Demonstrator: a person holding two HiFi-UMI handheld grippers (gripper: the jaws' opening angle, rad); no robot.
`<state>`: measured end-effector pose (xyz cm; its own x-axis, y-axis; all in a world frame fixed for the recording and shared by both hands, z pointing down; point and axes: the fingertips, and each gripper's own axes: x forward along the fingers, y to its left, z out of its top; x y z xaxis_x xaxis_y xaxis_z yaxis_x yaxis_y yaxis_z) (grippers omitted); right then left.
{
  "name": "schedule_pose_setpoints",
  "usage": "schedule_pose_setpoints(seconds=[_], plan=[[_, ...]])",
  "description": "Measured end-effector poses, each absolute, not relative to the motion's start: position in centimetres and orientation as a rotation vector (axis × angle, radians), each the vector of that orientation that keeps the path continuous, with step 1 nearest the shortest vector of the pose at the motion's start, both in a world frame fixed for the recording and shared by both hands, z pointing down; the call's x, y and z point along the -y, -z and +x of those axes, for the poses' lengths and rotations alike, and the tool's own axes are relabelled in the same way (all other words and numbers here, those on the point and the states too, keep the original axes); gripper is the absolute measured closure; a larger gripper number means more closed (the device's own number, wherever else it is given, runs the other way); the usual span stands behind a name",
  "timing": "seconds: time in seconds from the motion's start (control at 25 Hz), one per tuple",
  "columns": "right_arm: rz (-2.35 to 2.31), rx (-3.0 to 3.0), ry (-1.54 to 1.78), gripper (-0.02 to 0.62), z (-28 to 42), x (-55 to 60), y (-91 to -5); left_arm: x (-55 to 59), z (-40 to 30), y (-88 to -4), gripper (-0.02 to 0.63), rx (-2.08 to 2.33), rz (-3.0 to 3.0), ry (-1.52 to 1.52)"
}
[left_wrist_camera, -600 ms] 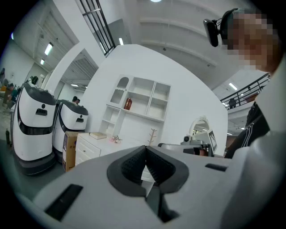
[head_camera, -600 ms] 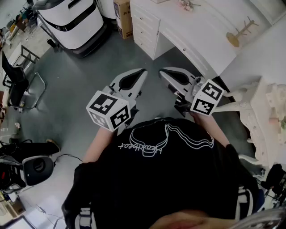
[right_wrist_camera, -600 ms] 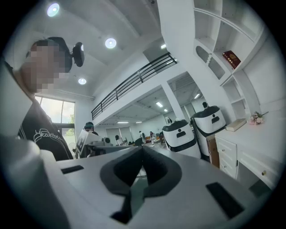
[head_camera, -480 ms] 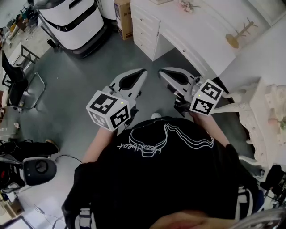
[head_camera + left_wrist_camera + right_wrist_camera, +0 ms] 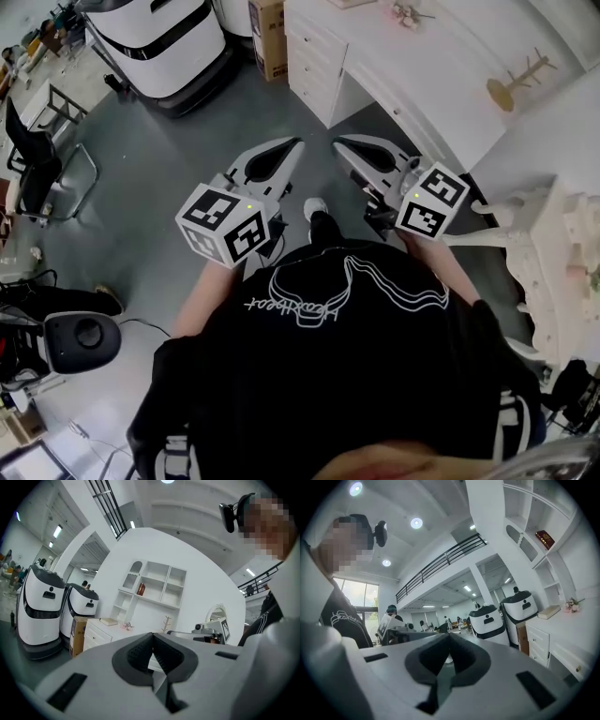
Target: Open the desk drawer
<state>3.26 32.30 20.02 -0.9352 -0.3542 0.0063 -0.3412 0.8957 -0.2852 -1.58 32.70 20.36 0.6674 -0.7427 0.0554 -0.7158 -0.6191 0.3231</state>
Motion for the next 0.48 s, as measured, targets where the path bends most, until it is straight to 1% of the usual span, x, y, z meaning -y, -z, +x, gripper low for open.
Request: schedule_pose_setpoints(seconds=[0.2,0.48], plan=[[-0.535,-3.007,0.492,0.591,2.9,-27.8,-21.4,-28.5,-1.6,-21.7,0.603,1.162,2.547,0.090],[-0.534,-2.989,0.621,0.591,3.9,-18.3,-24.7,-19.1,-0.7,-24.7,0.603,1.163,2.494,0.057]])
